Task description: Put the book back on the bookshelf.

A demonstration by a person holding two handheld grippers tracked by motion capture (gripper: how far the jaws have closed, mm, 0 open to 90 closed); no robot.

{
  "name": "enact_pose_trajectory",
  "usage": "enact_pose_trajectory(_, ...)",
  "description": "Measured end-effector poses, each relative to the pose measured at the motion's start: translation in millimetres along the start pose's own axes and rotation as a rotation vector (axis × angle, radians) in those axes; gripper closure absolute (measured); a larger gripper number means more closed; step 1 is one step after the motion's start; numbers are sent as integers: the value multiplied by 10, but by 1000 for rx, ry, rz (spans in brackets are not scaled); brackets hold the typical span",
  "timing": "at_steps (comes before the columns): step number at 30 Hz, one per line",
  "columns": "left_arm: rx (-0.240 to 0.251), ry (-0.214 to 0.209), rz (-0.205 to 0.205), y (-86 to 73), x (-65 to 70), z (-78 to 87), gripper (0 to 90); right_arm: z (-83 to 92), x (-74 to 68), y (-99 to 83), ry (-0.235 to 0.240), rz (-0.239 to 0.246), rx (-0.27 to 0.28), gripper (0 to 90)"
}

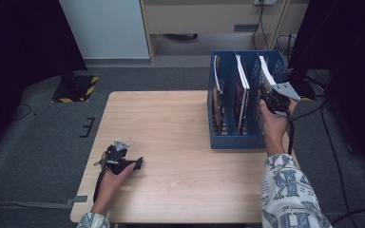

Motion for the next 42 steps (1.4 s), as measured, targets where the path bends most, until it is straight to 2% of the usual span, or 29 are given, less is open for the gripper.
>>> enact_pose_trajectory(4, 0, -1, 0, 0, 0, 0, 0, -11, 15, 15, -21, 49, -13, 736)
enact_pose_trajectory(10, 0, -2, 0, 1, 0, -1, 0, -22, 52, 16, -35, 66, -11, 736)
enact_pose_trajectory(16, 0, -1, 0, 2, 0, -3, 0, -18, -27, -3, -37, 106, -10, 733)
enact_pose_trajectory(20, 0, 0, 0, 2, 1, -2, 0, -9, 0, -10, -19, 47, -7, 727)
enact_pose_trajectory(27, 0, 0, 0, 2, 1, -2, 0, 7, 20, 5, 19, -24, -1, 666)
enact_pose_trajectory(37, 0, 1, 0, 2, 1, -2, 0, 23, -15, -5, 41, -53, -4, 515)
enact_pose_trajectory(42, -1, 1, 0, 2, 1, -2, 0, 47, 18, -6, 35, -64, -11, 441)
Point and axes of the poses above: each handheld gripper's, and its own axes: z roughly backward along the jaws, y roughly out of its top, x roughly to its right, the point moved 4 cm from there along -z, roughly forward along the jaws, and after that the axes turned 4 degrees about -y, right-handed, at the moved point
